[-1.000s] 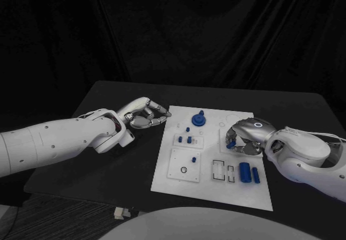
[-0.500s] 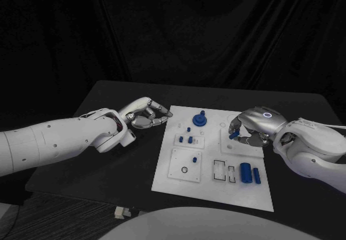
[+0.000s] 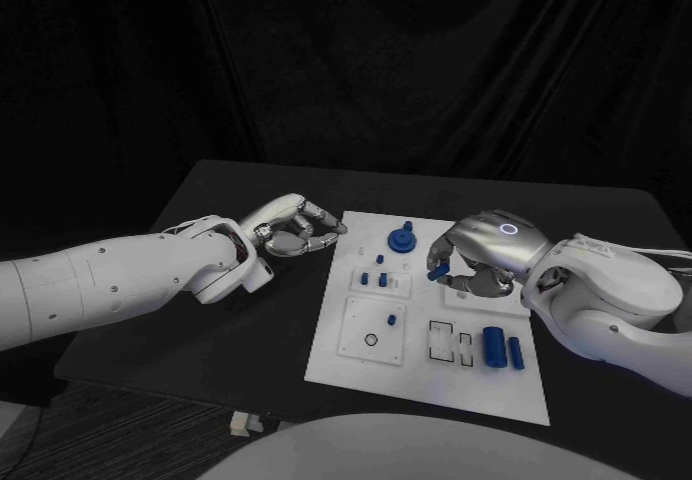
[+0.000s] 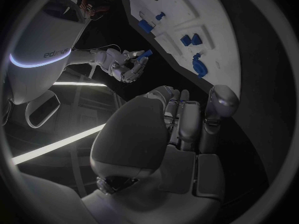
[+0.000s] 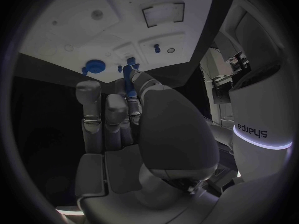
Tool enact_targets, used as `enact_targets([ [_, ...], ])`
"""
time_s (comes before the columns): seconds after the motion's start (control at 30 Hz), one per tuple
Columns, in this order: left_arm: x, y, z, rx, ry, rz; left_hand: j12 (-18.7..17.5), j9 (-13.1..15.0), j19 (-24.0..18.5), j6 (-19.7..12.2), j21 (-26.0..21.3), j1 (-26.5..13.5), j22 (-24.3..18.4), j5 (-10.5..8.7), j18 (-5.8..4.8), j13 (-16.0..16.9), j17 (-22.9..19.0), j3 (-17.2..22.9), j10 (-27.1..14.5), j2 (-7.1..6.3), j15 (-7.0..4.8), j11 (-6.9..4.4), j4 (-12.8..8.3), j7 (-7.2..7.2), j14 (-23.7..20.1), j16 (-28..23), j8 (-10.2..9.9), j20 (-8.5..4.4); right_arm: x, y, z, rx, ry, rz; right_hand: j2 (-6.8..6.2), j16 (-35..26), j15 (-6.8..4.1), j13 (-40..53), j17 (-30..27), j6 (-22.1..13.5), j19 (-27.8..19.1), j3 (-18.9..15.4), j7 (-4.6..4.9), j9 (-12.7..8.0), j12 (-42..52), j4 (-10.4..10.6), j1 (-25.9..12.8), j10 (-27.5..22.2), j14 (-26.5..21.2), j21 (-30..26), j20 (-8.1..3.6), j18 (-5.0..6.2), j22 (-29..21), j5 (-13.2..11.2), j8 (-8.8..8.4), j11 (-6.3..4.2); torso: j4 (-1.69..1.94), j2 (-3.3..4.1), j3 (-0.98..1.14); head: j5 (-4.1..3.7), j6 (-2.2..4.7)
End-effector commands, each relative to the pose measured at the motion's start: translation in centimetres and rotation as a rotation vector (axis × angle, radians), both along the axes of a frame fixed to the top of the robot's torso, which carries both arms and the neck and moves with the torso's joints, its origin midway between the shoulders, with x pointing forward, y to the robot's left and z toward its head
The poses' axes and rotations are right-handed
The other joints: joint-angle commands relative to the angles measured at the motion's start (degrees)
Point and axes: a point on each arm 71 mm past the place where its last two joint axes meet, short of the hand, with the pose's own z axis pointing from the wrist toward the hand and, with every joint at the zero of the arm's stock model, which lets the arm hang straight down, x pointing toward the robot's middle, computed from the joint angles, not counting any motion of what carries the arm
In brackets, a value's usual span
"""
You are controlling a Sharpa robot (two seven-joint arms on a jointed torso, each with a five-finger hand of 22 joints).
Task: Assemble the parts on the task board
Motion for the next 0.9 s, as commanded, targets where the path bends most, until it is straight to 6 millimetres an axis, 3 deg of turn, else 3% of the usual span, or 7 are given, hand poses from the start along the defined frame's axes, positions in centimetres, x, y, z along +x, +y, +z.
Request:
enact_targets([
  [0.03, -0.2, 0.1, 0.0, -0.007, 0.000, -0.001, -0.25, 0.01, -0.56, 0.14, -0.36, 0.23, 6.47, 0.31, 1.16, -0.06, -0.10, 0.29, 0.39, 0.48, 0.02, 0.21, -0.03, 0.40, -0.42, -0.36, -0.06, 0.05, -0.6, 1.4, -0.2, -0.015, 0.026, 0.032, 0.69, -0.06, 0.63, -0.08, -0.15, -0.41, -0.30, 0.30, 0.41, 0.01, -0.27, -0.14, 0.26, 0.09, -0.14, -0.81, 0.11, -0.89, 5.52, -0.20, -0.28, 0.35, 0.00, 0.01, 0.01, 0.29, 0.00],
  [0.2, -0.3, 0.5, 0.1, -0.003, 0.002, 0.009, -0.25, 0.01, -0.64, 0.14, -0.50, 0.23, 6.43, 0.31, 1.19, -0.06, -0.20, 0.29, 0.39, 0.47, 0.02, 0.21, -0.03, 0.40, -0.47, -0.41, -0.07, 0.05, -1.8, 4.4, -0.7, -0.017, 0.060, 0.110, 0.78, -0.22, 0.75, -0.13, -0.33, -0.61, -0.46, 0.47, 0.54, 0.01, -0.42, -0.21, 0.35, 0.01, -0.24, -1.24, 0.22, -0.83, 5.43, -0.08, -0.41, 0.47, -0.04, 0.03, -0.01, 1.09, 0.00],
  [0.4, -0.4, 0.6, 0.1, -0.004, -0.001, 0.013, -0.26, 0.01, -0.77, 0.14, -0.78, 0.22, 6.36, 0.32, 1.24, -0.06, -0.34, 0.29, 0.39, 0.46, 0.02, 0.21, -0.03, 0.41, -0.54, -0.48, -0.07, 0.06, -2.9, 6.6, -1.7, -0.024, 0.099, 0.169, 0.78, -0.32, 0.81, -0.16, -0.42, -0.77, -0.56, 0.53, 0.61, 0.01, -0.51, -0.25, 0.38, -0.05, -0.31, -1.47, 0.27, -0.80, 5.38, -0.06, -0.51, 0.54, -0.02, 0.00, -0.01, 1.76, 0.00],
  [0.77, -0.4, 0.9, 0.2, -0.001, -0.001, 0.022, -0.27, 0.01, -1.03, 0.16, -1.29, 0.22, 6.24, 0.35, 1.33, -0.06, -0.77, 0.33, 0.41, 0.52, 0.06, 0.24, -0.01, 0.41, -0.78, -0.70, -0.06, 0.08, -4.3, 8.8, -4.2, -0.048, 0.175, 0.235, 0.91, -0.31, 1.00, -0.21, -0.37, -1.15, -0.72, 0.79, 0.85, 0.01, -0.73, -0.45, 0.56, -0.18, -0.41, -1.64, 0.43, -0.77, 5.35, 0.24, -0.75, 0.70, 0.16, -0.03, -0.04, 0.86, 0.00],
  [0.9, -0.4, 0.8, 0.1, -0.001, 0.003, 0.019, -0.29, 0.01, -1.15, 0.17, -1.53, 0.22, 6.18, 0.37, 1.37, -0.07, -0.97, 0.35, 0.38, 0.54, 0.07, 0.25, 0.00, 0.41, -0.89, -0.81, -0.06, 0.09, -4.4, 9.0, -4.7, -0.058, 0.190, 0.241, 0.90, -0.50, 1.04, -0.23, -0.60, -1.25, -0.83, 0.82, 0.90, 0.01, -0.78, -0.48, 0.56, -0.22, -0.52, -1.93, 0.47, -0.73, 5.29, 0.28, -0.81, 0.76, 0.03, -0.04, -0.03, 0.87, 0.00],
])
